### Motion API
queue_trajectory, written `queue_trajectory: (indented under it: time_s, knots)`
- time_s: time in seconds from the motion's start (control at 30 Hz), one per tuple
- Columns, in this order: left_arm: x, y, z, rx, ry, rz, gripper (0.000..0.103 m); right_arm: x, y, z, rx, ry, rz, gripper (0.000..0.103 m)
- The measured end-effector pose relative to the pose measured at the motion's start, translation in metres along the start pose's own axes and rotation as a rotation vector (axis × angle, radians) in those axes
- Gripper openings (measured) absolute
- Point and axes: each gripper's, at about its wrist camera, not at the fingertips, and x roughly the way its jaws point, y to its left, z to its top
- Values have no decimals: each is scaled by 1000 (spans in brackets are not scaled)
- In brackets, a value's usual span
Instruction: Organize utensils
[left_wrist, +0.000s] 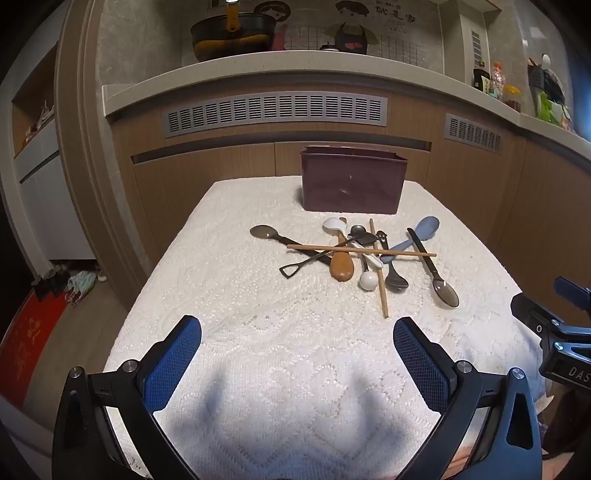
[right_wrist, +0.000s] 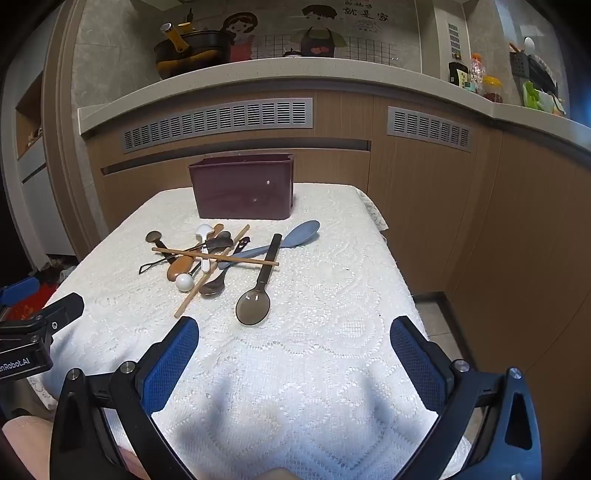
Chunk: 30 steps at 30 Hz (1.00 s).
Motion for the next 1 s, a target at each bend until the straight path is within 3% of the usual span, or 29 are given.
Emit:
queue_trajectory:
  time_s: [1.0]
  knots:
    - [0,-1,-4,3,6,1,103,0,-1,0,3,-2,2,103]
